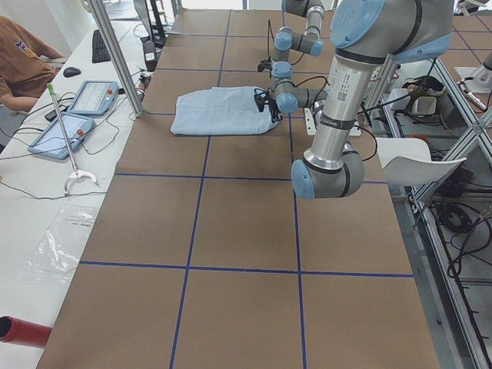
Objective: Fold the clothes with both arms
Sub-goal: 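Grasp the near edge of the shirt with both grippers, then lift the near edge and fold it over toward the far edge with both grippers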
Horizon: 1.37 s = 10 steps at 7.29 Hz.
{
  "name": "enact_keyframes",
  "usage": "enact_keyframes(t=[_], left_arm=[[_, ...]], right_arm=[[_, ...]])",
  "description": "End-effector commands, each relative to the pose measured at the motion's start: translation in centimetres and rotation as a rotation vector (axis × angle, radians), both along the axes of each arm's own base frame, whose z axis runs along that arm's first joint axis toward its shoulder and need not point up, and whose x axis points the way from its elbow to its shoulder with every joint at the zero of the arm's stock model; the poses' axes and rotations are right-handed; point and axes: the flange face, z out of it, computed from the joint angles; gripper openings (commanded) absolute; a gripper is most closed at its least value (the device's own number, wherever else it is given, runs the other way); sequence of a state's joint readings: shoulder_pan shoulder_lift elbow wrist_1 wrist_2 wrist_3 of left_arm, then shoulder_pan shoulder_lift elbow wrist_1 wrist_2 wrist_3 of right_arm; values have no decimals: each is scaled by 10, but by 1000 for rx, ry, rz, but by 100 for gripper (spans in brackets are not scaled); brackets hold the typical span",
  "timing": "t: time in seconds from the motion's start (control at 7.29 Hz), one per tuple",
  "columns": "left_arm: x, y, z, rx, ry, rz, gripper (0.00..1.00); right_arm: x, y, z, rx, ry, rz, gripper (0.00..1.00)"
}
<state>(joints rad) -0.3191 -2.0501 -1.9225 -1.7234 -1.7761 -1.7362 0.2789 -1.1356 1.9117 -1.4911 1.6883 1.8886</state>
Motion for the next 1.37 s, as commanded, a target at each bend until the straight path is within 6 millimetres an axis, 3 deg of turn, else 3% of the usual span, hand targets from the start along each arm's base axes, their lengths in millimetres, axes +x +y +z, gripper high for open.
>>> enact_keyframes(t=[0.0, 0.41, 0.55, 0.69, 0.82, 0.96, 1.23], left_arm=[[-30, 16, -25, -28, 24, 37, 0], [-73, 56, -55, -101, -21, 139, 0], [-75, 72, -58, -105, -37, 168, 0], [-79, 75, -59, -111, -40, 177, 0], [-78, 74, -61, -113, -38, 178, 0], [-75, 65, -59, -95, -42, 165, 0], [-99, 2, -63, -19, -18, 89, 0]], right_arm=[[20, 6, -9, 6, -34, -8, 0], [57, 52, -39, -89, -148, -194, 0], [64, 64, -48, -154, -185, -288, 0], [69, 67, -55, -166, -203, -308, 0], [68, 57, -54, -157, -196, -287, 0], [70, 30, -49, -133, -182, -223, 0], [69, -21, -60, 17, -169, -146, 0]])
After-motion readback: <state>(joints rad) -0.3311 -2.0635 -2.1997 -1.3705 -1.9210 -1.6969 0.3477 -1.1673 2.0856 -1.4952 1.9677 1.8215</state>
